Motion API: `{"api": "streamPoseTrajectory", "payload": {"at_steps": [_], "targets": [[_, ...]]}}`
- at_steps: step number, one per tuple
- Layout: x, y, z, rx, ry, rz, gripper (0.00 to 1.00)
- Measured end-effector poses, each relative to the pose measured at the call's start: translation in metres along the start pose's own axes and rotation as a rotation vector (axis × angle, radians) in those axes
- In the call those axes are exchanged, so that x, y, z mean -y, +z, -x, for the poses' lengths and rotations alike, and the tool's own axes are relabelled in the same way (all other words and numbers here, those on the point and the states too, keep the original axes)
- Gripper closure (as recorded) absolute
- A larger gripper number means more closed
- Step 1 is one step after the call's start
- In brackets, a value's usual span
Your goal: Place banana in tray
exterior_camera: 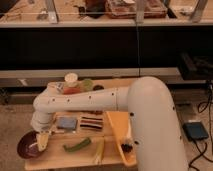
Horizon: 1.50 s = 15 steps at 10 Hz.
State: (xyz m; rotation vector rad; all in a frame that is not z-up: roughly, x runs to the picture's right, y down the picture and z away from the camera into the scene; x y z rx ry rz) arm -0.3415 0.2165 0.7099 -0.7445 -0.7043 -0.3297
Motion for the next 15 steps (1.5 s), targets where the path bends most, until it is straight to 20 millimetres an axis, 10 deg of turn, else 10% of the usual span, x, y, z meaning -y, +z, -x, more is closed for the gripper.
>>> {"api": "streamPoseTrajectory", "payload": {"at_steps": [11,15], "targets": [[-0.001,-0.001,-0.002,-0.001,-0.006,0.004,0.20],[-0.026,-0.055,-0.024,-0.097,-0.114,0.024,0.20]]}}
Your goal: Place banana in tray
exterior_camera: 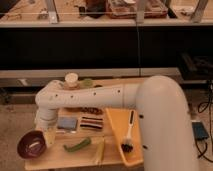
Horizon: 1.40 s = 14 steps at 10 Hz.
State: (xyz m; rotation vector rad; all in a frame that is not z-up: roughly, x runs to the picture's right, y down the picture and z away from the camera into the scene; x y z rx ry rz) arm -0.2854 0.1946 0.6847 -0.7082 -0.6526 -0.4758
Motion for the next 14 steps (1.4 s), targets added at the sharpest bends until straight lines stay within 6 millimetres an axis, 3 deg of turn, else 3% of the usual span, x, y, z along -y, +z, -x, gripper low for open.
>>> {"api": "streamPoseTrajectory", "payload": {"at_steps": [1,3,7,9,11,14], "targets": [[-0.018,-0.027,-0.011,-0.038,-0.009,-0.021,0.20],[-0.034,-0.045,-0.019,-0.071,-0.013,-0.035,0.20],[-0.034,-0.044,-0.018,-0.073,-0.022,-0.032,0.20],[-0.038,-0.039,-0.032,-0.076,-0.106,-0.018,0.20],[-0.051,-0.045,-0.060,-0.056,-0.246,-0.036,0.20],[-0.082,-0.079,-0.119,-0.075,-0.413,-0.054,0.20]]}}
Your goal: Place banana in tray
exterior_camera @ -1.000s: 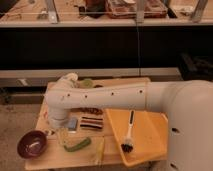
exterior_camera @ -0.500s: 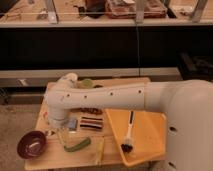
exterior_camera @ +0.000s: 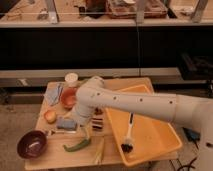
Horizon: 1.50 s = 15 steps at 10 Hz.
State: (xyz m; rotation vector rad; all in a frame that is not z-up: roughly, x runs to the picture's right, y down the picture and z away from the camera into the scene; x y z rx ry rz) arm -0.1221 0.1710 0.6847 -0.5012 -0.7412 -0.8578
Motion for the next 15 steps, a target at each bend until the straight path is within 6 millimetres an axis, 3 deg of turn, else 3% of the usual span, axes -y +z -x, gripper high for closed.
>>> {"api": "streamPoseTrajectory", "payload": {"at_steps": [3,6,11,15], "targets": [[-0.023,-0.014,-0.019,-0.023,-0.054,0.008,0.20],[-0.019,-0.010,-0.015,-0.088,-0.133,0.017,0.20],[-0.034,-0.001,-0.011,-0.171,-0.597,0.048,0.20],[-0.030,0.003,-0.009,-0.143,-0.614,0.121,0.20]]}}
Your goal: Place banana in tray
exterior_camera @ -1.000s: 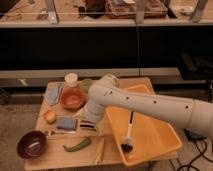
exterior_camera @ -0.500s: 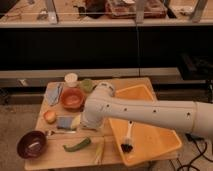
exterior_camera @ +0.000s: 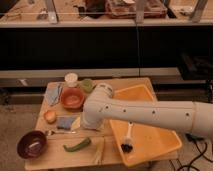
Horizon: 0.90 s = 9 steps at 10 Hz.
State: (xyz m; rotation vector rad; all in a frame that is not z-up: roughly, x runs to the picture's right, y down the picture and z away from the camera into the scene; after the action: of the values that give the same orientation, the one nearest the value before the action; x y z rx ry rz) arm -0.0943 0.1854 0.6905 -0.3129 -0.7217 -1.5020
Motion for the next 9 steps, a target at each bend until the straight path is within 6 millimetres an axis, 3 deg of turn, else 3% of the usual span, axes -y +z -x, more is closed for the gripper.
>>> {"api": "streamPoseTrajectory", "payload": {"at_steps": [2,4,7,9], "targets": [[0.005,0.011,0.008,0.072,-0.008,0.097,0.20],[-0.002,0.023,0.020,0.124,0.001,0.113,0.20],[-0.019,0.052,0.055,0.180,0.052,0.116,0.20],[-0.022,0.062,0.065,0.162,0.097,0.147,0.20]]}}
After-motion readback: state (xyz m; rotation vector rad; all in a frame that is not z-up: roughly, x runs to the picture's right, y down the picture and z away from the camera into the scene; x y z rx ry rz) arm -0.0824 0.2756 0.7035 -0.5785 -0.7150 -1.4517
